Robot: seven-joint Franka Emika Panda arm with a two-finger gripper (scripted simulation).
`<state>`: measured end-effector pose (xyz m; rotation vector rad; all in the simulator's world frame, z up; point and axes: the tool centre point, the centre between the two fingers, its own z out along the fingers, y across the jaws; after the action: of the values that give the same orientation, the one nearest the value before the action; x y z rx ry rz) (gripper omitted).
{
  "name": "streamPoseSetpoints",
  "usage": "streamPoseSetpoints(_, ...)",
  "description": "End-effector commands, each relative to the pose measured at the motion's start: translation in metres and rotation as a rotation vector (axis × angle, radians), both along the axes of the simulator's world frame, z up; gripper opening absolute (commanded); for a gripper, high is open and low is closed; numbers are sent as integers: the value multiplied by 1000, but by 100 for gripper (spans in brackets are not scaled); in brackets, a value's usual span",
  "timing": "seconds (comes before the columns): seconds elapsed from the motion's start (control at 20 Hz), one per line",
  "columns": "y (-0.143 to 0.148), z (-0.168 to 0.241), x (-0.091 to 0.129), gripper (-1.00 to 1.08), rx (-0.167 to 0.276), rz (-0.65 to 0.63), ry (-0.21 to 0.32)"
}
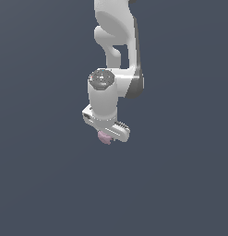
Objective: Pick up the object and move it to a goal position.
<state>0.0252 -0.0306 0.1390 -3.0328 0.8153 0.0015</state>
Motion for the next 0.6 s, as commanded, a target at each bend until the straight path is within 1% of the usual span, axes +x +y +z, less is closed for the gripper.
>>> streamPoseSetpoints(0.0,-15,18,-14,-100,1,0,-1)
streamPoseSetpoints(0.3,-49,58,-45,-100,1,0,-1)
streamPoseSetpoints(0.55,-71,84,-64,-100,1,0,-1)
